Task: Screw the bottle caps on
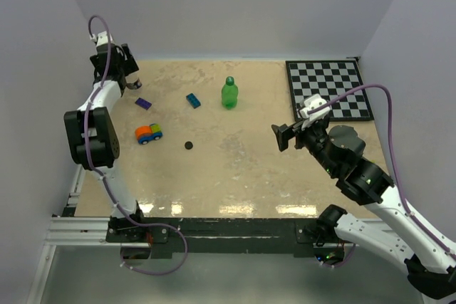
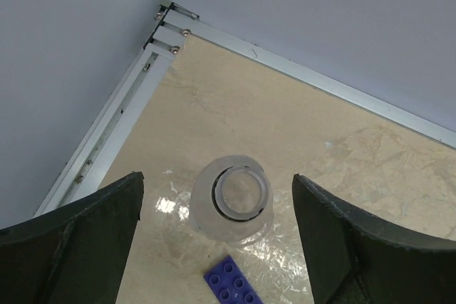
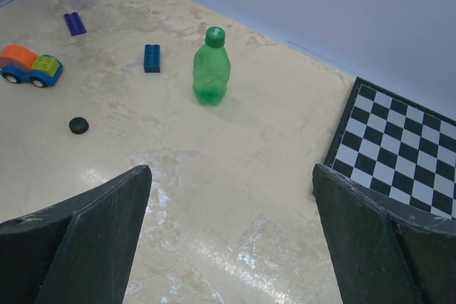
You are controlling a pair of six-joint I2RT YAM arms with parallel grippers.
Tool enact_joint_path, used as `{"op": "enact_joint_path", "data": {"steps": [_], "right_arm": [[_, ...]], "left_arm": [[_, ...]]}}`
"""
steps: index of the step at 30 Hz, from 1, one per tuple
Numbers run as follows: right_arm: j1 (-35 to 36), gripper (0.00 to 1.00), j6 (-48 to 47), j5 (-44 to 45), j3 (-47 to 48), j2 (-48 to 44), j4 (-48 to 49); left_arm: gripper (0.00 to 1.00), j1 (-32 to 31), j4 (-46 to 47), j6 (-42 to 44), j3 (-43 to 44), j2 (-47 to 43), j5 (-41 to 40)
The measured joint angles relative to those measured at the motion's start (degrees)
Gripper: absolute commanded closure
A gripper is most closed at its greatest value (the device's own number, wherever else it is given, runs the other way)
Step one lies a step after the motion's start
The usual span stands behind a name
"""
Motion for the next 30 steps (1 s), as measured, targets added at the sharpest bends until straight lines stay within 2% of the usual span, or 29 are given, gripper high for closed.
{"op": "enact_joint_path", "data": {"steps": [6,9,11,16,23,27,30], "right_arm": [[0.0,0.01,0.8,0.4,0.0,0.4,0.0],[0.0,0.01,1.0,0.4,0.0,1.1,0.0],[0.0,0.01,1.1,0.4,0.0,1.6,0.0],[0.0,0.01,1.2,0.4,0.0,2.5,0.0],[0.0,0.01,0.5,-0.6,0.2,4.5,0.6],[0.0,0.01,-0.1,-4.4,0.8,6.8,2.7],[0.0,0.01,-0.6,-8.0,1.2,8.9,4.6]], "left_arm": [[0.31,0.0,1.3,0.3,1.7,3.8,-0.3],[0.5,0.0,1.9,0.7,2.6,5.4,-0.2],[0.69,0.0,2.1,1.1,3.3,6.2,-0.1],[0.96,0.0,2.4,1.7,4.9,6.4,0.7],[1.0,-0.3,-2.7,2.3,5.9,4.1,4.6],[1.0,-1.9,-8.7,3.3,5.9,-1.5,8.9],[1.0,-5.4,-12.0,5.1,5.9,-7.5,12.9]]}}
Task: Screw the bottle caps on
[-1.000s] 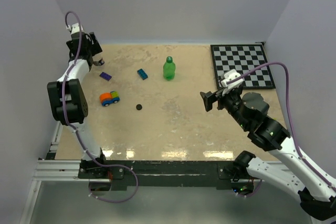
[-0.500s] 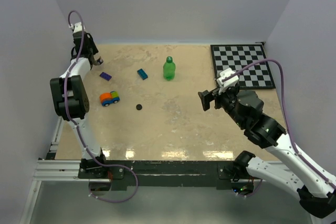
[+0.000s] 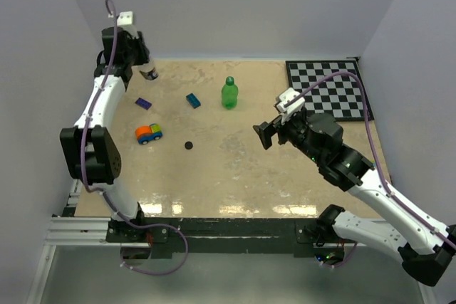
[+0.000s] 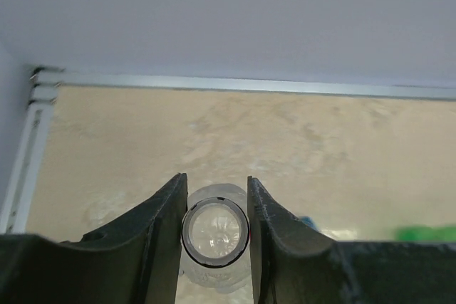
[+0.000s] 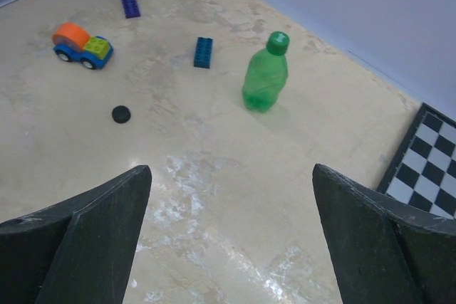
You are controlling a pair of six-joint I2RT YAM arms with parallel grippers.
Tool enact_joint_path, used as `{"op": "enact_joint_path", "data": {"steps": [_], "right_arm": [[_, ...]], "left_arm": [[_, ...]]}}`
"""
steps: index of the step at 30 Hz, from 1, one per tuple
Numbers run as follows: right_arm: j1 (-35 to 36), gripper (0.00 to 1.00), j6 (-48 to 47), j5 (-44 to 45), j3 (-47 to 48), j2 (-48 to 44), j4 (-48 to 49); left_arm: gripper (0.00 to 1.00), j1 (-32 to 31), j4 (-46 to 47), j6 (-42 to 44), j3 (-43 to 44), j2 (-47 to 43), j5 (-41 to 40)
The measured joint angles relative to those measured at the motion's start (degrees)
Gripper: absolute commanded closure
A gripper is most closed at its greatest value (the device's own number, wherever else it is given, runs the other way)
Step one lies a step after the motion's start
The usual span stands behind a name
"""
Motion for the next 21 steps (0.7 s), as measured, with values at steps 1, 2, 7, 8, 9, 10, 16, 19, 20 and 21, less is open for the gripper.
{"op": "enact_joint_path", "data": {"steps": [1,2,7,8,9,10,16,19,20,21], "right_arm": [[0.0,0.01,-0.1,-1.4,0.1,0.6,0.5],[0.0,0.01,-0.2,-2.8,0.2,1.2,1.2],[0.0,0.01,-0.5,-9.9,0.7,3.3,3.9],[0.0,0.02,-0.5,-11.4,0.8,3.7,4.5],[0.0,0.01,-0.4,-12.7,0.9,4.0,5.2],[0.0,0.01,-0.4,-13.9,0.9,4.3,5.9],[0.0,0.02,0.7,-19.7,0.9,6.1,10.0],[0.0,0.02,1.6,-22.3,0.9,7.3,12.4],[0.0,0.02,1.8,-23.1,0.9,7.6,13.1],[0.0,0.02,2.1,-23.8,0.9,8.0,14.0]], "left_arm": [[1.0,-1.9,-0.7,1.0,-0.2,-2.3,1.6],[1.0,-4.0,-1.1,1.7,-0.6,-4.8,3.5],[1.0,-13.6,-2.1,5.4,-6.5,-17.2,15.9],[1.0,-14.7,-2.6,6.1,-7.5,-18.8,17.8],[1.0,-16.2,-3.3,7.5,-8.6,-20.7,20.1],[1.0,-17.4,-4.2,8.7,-9.5,-22.3,22.2],[1.0,-23.4,-6.3,12.1,-14.8,-29.9,35.2],[1.0,-25.1,-5.0,11.4,-18.0,-33.6,39.6],[1.0,-25.5,-4.5,11.0,-18.7,-34.5,40.5],[1.0,-26.0,-3.4,10.1,-19.6,-35.6,41.6]]}}
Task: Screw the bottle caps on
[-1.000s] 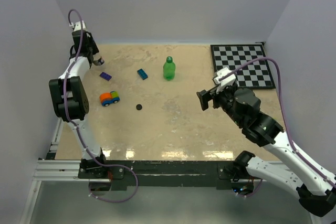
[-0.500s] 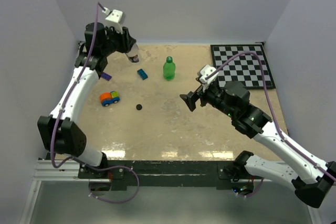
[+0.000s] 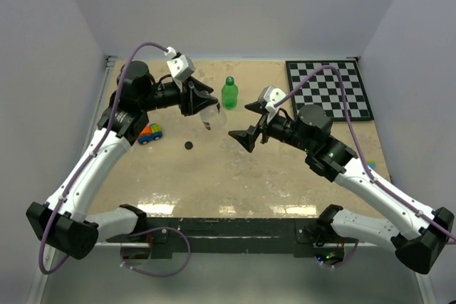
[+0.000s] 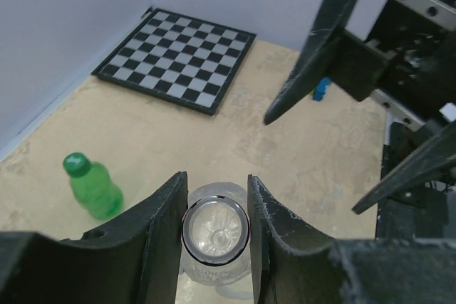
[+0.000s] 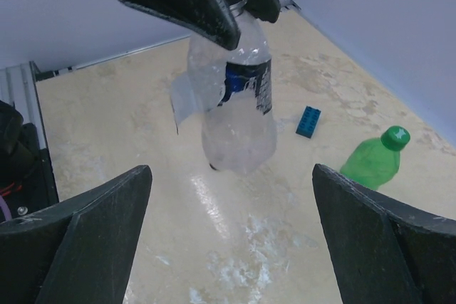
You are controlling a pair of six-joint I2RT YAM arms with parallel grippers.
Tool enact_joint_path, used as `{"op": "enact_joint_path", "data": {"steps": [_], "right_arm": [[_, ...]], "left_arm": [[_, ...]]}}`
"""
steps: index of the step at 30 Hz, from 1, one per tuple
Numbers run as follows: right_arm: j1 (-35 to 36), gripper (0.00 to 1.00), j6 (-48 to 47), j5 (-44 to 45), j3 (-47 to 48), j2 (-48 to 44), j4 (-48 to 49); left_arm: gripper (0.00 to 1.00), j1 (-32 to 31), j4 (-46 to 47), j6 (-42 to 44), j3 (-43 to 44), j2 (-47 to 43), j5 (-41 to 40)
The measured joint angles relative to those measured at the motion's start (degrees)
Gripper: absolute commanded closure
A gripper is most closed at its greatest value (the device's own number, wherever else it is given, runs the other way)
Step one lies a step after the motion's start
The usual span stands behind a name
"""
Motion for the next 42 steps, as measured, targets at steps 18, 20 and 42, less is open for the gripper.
{"op": "enact_joint_path", "data": {"steps": [18,20,42], "right_arm": [[0.0,0.07,0.9,-11.9,-1.7,5.4,11.1],[0.0,0.1,0.8,-12.8,-1.7,5.7,11.3],[0.0,0.79,-3.4,-14.1,-1.4,5.0,4.7]], "left_arm": [[1.0,-4.5,22.7,-16.8,-8.8,-6.4,9.5],[1.0,-4.8,24.9,-18.2,-8.9,-6.6,10.3],[0.19,-5.5,25.4,-17.5,-11.5,-7.2,10.6]]}}
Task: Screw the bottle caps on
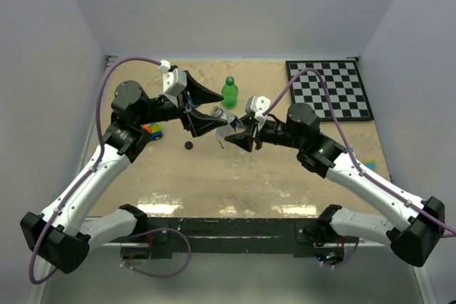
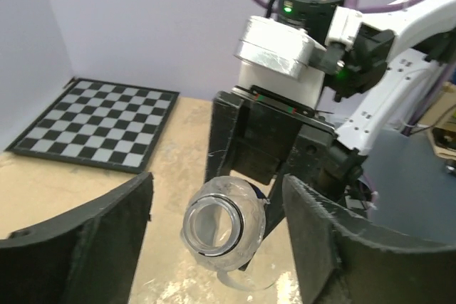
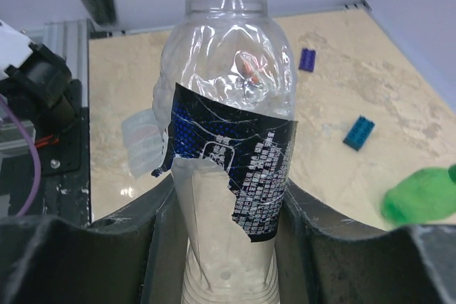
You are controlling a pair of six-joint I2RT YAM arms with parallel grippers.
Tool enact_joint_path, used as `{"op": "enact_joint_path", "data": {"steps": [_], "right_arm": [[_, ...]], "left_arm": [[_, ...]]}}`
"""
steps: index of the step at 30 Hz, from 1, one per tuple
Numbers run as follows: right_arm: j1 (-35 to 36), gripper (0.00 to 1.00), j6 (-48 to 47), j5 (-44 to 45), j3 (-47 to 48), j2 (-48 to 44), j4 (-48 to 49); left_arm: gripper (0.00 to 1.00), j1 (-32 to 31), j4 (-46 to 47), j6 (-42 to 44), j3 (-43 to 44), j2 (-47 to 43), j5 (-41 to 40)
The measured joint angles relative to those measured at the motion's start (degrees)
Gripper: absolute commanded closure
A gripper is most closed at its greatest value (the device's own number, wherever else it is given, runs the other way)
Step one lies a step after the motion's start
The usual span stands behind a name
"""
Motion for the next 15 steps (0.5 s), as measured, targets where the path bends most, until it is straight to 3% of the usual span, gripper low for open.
{"op": "enact_joint_path", "data": {"steps": [3,15], "right_arm": [[0.0,0.78,-1.6,2.5,0.5,-0.7,-5.1],[0.0,0.77,-8.2,18.6,1.9,-4.8,-24.2]], "left_arm": [[0.12,0.0,-4.8,2.0,1.4,-0.4,-4.5],[0.13,0.0,-30.8,5.0,7.7,-1.2,-38.2]]}}
